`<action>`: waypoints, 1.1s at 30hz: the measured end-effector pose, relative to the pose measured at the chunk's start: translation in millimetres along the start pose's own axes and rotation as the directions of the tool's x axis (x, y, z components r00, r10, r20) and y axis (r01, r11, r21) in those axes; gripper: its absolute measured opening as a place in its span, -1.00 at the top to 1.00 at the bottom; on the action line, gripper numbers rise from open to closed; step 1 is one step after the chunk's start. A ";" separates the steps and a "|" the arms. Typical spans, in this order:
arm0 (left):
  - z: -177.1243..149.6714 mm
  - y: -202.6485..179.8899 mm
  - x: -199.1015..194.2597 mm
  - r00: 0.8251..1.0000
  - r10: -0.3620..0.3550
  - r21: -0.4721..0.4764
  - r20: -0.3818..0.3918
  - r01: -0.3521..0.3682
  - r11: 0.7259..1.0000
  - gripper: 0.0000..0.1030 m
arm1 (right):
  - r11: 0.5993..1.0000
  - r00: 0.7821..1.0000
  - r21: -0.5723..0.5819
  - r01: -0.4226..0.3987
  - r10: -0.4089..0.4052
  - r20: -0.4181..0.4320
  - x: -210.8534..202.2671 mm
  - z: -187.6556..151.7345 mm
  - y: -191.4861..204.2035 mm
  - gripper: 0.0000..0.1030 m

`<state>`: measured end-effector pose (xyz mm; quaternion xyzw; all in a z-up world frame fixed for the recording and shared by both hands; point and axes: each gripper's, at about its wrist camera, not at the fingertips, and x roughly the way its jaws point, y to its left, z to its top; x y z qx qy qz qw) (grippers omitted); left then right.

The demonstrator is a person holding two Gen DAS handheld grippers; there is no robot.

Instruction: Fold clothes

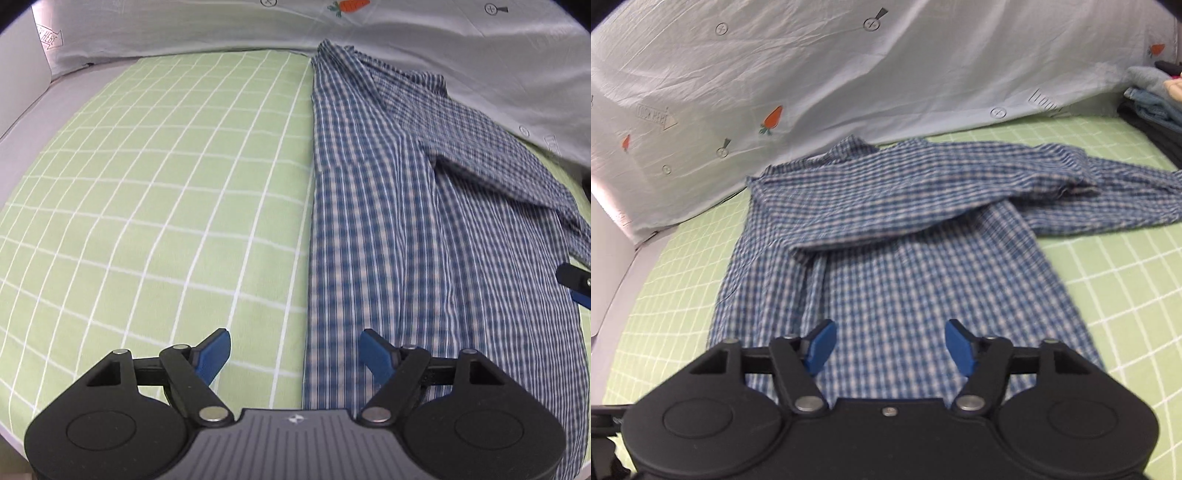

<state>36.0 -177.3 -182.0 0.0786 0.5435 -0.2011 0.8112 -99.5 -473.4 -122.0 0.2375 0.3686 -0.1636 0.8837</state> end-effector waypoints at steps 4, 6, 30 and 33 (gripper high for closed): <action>-39.4 2.1 -7.0 0.999 -0.002 0.053 -0.052 0.005 0.999 -0.51 | 0.995 0.992 0.030 -0.090 0.093 -0.088 -4.0 -31.2 16.8 0.24; -51.2 3.7 -12.3 0.998 -0.012 0.074 -0.064 0.017 0.997 -0.51 | 0.992 0.984 0.040 -0.122 0.126 -0.127 -5.8 -45.0 24.8 0.29; -101.2 19.2 -39.3 0.975 -0.171 0.087 -0.140 0.184 0.979 -0.26 | 0.965 0.925 0.155 -0.212 0.249 -0.288 -34.4 -134.6 47.5 0.32; -103.1 16.6 -39.7 0.975 -0.179 0.082 -0.133 0.191 0.978 -0.15 | 0.957 0.912 0.178 -0.227 0.274 -0.307 -32.1 -141.3 44.4 0.35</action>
